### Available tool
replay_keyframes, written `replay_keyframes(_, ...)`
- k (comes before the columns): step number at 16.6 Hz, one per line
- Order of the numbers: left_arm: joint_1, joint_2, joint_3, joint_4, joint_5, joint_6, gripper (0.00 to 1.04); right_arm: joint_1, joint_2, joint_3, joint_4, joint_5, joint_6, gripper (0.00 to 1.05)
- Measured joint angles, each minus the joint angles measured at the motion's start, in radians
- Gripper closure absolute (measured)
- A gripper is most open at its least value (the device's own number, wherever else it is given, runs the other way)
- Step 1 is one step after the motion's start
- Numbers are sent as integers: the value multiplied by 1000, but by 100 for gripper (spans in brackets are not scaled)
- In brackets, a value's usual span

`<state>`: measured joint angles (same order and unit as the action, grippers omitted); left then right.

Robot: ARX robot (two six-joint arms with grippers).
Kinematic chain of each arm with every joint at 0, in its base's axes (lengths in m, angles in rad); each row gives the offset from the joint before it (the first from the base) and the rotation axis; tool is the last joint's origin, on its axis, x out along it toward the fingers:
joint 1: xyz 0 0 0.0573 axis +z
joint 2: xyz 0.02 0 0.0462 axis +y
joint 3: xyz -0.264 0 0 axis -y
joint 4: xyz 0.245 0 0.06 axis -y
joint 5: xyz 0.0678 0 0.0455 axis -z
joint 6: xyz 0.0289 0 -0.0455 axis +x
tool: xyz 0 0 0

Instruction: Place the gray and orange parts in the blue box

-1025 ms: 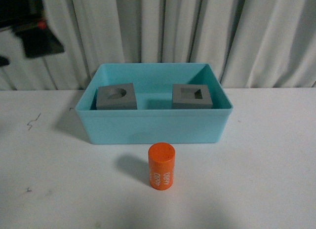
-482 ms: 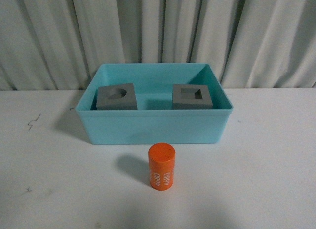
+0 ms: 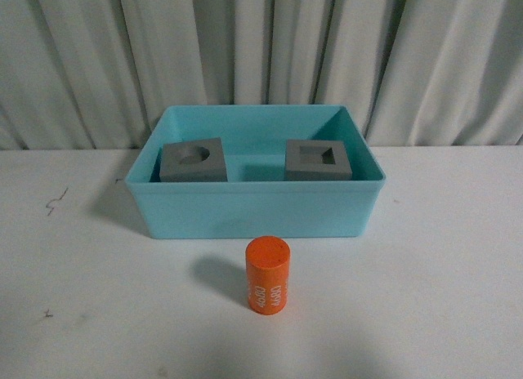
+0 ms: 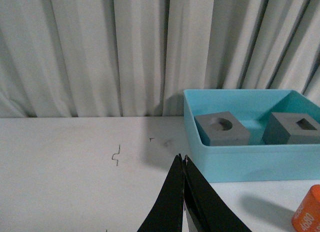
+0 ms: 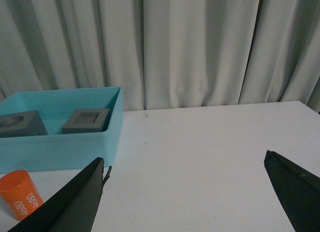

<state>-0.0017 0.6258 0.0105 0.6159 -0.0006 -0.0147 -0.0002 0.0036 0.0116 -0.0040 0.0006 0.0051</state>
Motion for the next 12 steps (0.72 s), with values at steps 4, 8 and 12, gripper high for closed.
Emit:
replay_keyframes(4, 0, -139, 0, -138, 0, 0, 103, 0, 0, 0, 0, 0, 0, 6)
replay_keyframes(8, 0, -251, -1, -248, 0, 0, 103, 0, 0, 0, 0, 0, 0, 6)
replay_keyframes(12, 0, -338, -1, -328, 0, 0, 103, 0, 0, 0, 0, 0, 0, 6)
